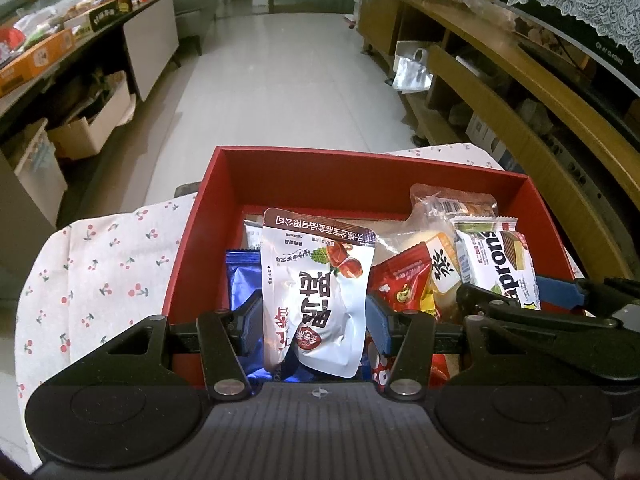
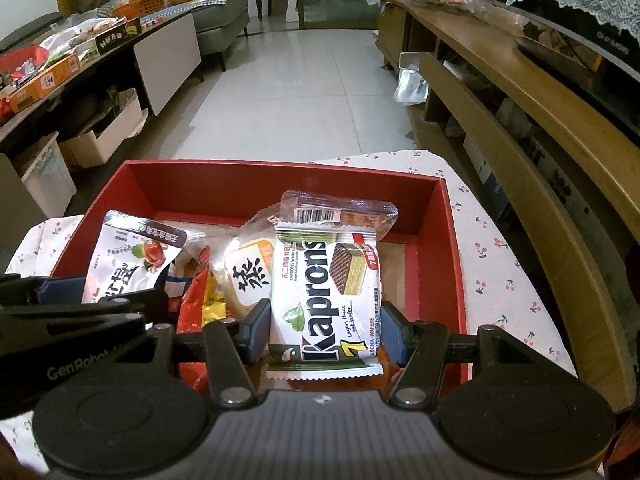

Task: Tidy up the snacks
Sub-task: 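Press both snacks down into the box contents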

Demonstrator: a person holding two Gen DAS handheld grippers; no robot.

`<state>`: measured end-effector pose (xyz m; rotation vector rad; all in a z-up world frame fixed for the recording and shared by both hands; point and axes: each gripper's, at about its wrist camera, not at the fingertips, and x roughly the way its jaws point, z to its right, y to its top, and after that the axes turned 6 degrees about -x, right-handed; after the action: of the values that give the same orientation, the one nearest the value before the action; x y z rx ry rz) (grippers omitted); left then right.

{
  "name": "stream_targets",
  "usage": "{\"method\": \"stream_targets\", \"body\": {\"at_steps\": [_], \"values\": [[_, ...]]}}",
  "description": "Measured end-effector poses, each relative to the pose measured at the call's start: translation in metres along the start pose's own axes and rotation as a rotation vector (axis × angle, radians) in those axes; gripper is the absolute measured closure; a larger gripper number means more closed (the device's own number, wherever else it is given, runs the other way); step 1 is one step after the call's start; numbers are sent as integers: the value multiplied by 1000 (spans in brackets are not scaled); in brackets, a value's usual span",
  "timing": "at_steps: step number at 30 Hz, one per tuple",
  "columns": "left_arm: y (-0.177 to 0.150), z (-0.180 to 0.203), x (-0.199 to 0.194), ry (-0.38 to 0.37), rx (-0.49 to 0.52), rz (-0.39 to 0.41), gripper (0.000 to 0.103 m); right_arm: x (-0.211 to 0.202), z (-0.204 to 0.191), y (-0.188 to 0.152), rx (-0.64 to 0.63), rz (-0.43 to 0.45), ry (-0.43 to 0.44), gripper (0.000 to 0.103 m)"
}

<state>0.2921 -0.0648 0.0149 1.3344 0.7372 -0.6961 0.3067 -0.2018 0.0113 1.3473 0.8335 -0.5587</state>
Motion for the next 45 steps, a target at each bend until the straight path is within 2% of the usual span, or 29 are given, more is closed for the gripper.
{"method": "stream_targets", "body": {"at_steps": [22, 45], "values": [[-2, 0, 5, 12, 3, -19, 42, 5, -3, -2, -22, -14, -22, 39], [-6, 0, -5, 23, 17, -1, 28, -4, 4, -2, -3, -21, -18, 39]]}}
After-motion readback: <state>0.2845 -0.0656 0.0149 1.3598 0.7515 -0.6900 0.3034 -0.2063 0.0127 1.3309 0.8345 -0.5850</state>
